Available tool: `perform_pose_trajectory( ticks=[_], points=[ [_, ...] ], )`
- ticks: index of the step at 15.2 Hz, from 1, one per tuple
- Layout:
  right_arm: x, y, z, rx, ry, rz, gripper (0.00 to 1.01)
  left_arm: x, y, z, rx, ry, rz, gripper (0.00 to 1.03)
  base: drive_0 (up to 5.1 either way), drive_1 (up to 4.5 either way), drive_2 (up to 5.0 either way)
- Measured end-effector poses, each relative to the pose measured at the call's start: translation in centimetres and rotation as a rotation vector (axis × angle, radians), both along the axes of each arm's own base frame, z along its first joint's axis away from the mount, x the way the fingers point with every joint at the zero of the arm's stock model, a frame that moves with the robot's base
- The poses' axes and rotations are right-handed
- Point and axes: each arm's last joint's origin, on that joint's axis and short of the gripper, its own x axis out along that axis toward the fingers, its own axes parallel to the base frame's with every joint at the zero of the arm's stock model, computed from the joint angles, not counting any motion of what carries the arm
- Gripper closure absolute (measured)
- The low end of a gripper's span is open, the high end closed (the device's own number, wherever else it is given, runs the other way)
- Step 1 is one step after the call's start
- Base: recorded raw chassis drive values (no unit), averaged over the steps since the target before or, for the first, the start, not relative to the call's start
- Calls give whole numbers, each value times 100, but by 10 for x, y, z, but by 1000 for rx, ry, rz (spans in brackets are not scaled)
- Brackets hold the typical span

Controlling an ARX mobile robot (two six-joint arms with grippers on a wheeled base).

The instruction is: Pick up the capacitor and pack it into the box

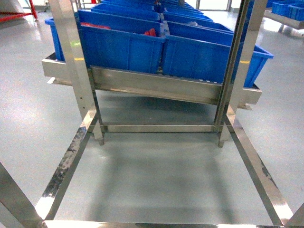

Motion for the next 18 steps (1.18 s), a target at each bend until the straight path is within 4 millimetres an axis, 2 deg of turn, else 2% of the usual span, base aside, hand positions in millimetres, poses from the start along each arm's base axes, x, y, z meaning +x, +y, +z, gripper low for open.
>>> perform_pose_trajectory(
  ticks=[18],
  points=[
    [0,0,0,0,0,0,3,0,0,0,0,0,0,5,0,0,0]
  ],
)
